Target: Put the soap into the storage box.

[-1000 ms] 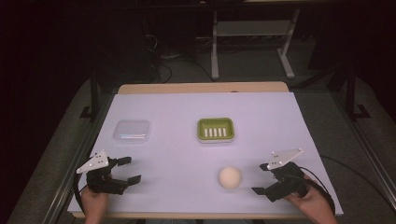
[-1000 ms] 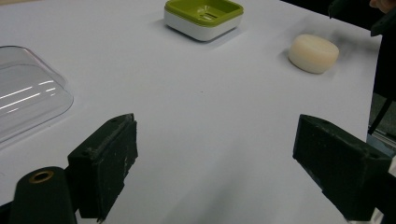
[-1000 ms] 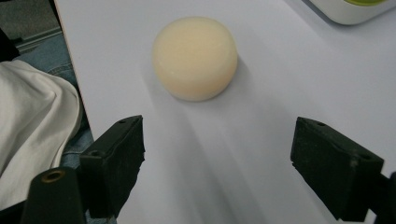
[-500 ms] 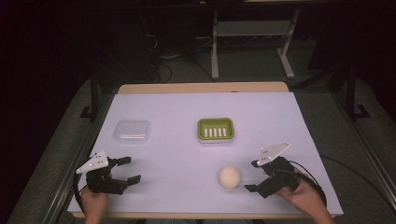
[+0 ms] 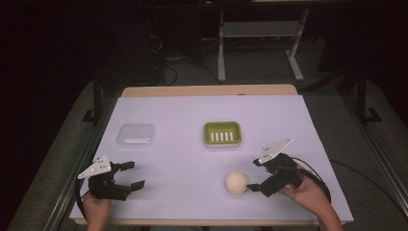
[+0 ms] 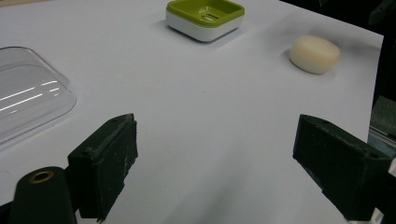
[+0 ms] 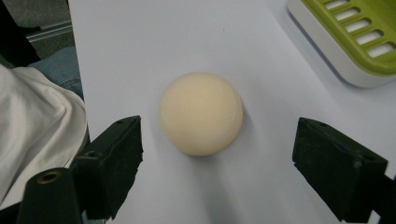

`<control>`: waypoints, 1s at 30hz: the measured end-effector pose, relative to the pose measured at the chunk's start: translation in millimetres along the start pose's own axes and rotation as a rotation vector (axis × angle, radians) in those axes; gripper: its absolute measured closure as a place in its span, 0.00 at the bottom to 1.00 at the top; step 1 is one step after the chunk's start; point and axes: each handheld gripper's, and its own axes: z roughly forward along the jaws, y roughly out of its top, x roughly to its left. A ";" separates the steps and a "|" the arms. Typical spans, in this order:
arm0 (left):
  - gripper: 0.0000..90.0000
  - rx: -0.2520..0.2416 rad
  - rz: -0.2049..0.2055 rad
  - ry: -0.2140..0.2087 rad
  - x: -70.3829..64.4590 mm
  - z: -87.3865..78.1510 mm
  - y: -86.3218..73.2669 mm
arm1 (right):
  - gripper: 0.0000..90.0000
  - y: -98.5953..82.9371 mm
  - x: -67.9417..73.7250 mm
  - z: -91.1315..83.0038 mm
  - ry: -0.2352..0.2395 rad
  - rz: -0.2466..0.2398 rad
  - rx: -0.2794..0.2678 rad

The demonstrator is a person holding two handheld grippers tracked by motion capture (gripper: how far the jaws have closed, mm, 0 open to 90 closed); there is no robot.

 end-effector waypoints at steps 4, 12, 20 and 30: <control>0.15 -0.004 -0.005 0.001 0.0 -0.3 -0.1 | 0.17 6.6 -2.2 2.9 0.005 -0.013 0.000; 0.15 -0.006 -0.008 0.002 -0.1 -0.7 -0.1 | 0.17 17.8 -4.4 19.7 0.041 -0.027 0.026; 0.15 -0.006 -0.004 0.000 0.0 -0.2 0.1 | 0.17 23.9 -4.2 36.6 0.054 -0.063 0.056; 0.15 -0.004 -0.002 -0.001 0.2 -0.3 0.4 | 0.17 21.7 -2.5 49.4 0.061 -0.066 0.086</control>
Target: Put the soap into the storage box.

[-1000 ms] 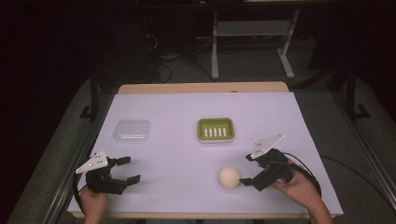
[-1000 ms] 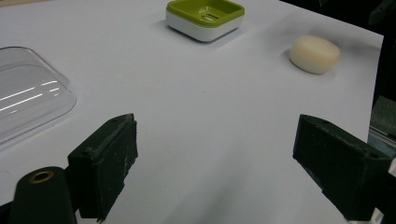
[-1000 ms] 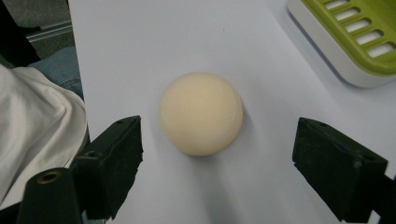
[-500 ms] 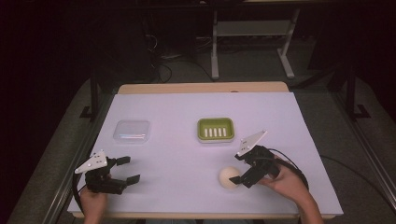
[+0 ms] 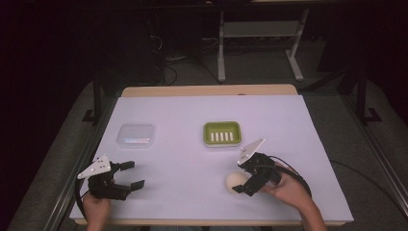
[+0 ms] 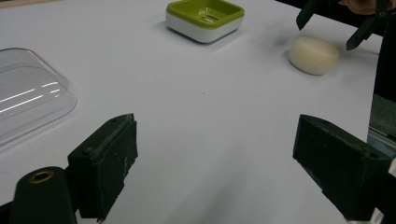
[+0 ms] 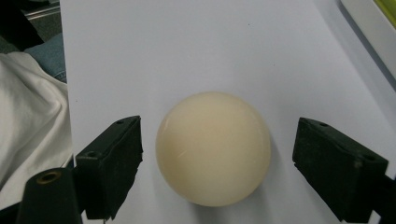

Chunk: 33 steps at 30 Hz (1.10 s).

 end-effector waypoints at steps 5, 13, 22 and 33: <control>0.15 -0.001 -0.001 0.000 0.1 0.0 0.0 | 0.17 -1.0 1.2 2.7 -0.003 0.008 0.004; 0.15 0.000 0.003 -0.001 0.1 -0.1 0.3 | 0.17 -2.7 1.2 7.7 0.000 0.010 0.012; 0.15 0.001 0.002 -0.001 -0.3 0.4 0.6 | 0.17 -3.9 2.9 13.8 0.003 0.003 0.030; 0.15 -0.002 0.000 -0.003 -0.9 1.0 0.6 | 0.17 -4.6 4.5 20.2 -0.004 0.000 0.059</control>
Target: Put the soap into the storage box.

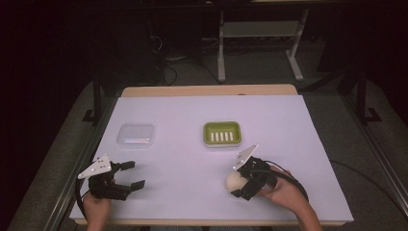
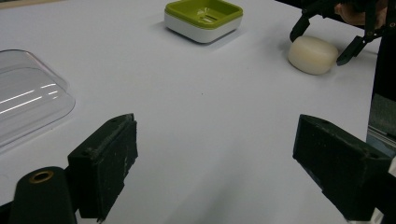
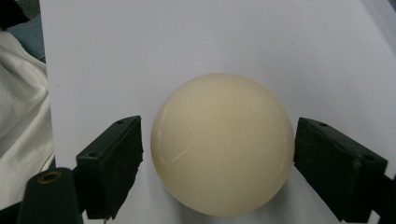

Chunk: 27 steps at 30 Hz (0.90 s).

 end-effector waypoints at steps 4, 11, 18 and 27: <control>0.15 0.004 0.006 -0.002 0.4 0.3 0.0 | 0.17 -0.1 -0.2 2.9 -0.003 -0.007 0.013; 0.15 0.004 0.006 -0.002 0.2 0.3 0.2 | 0.20 0.4 0.9 6.2 -0.016 -0.022 0.029; 0.15 0.003 0.005 -0.003 0.2 0.6 0.1 | 0.22 0.4 1.9 7.6 -0.022 -0.031 0.039; 0.15 0.001 0.004 -0.003 0.3 0.5 0.1 | 0.24 0.6 2.8 8.1 -0.030 -0.038 0.049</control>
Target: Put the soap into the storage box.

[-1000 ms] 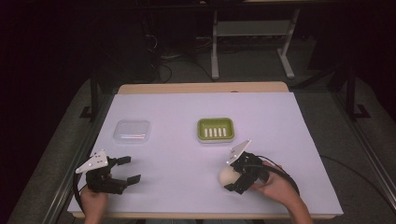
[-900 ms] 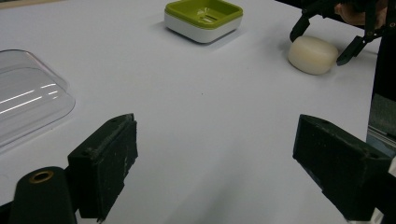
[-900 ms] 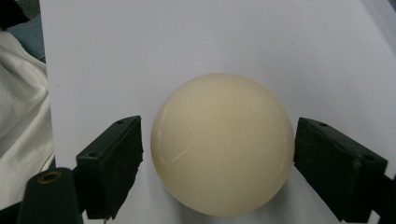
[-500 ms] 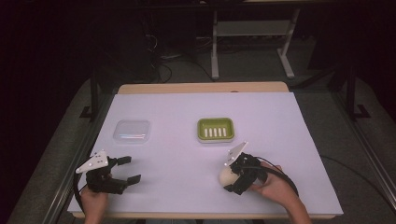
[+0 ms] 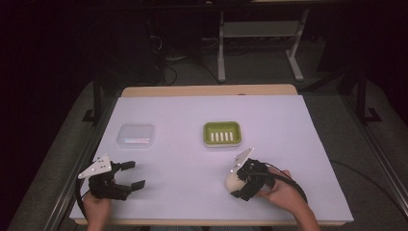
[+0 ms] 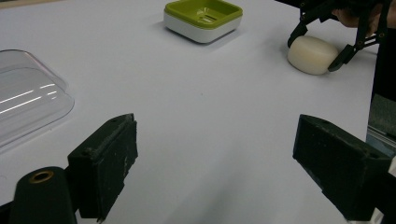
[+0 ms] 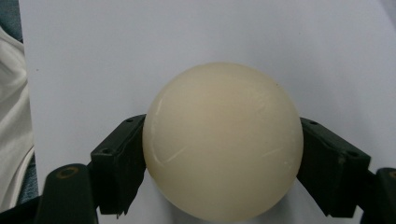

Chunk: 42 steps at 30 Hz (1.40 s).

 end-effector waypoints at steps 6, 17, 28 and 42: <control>0.15 -0.001 -0.001 0.000 0.0 0.0 -0.1 | 0.24 0.4 0.5 0.7 -0.006 -0.008 0.002; 0.15 -0.003 -0.003 0.001 -0.2 -0.2 -0.1 | 0.25 2.1 1.4 0.1 -0.010 -0.009 0.014; 0.15 0.001 -0.002 0.002 0.3 -1.4 -0.2 | 0.25 4.1 2.3 -2.8 -0.009 0.002 0.009; 0.15 -0.005 -0.011 0.007 0.2 -1.6 -0.8 | 0.25 10.1 -5.1 -16.7 0.004 0.009 -0.054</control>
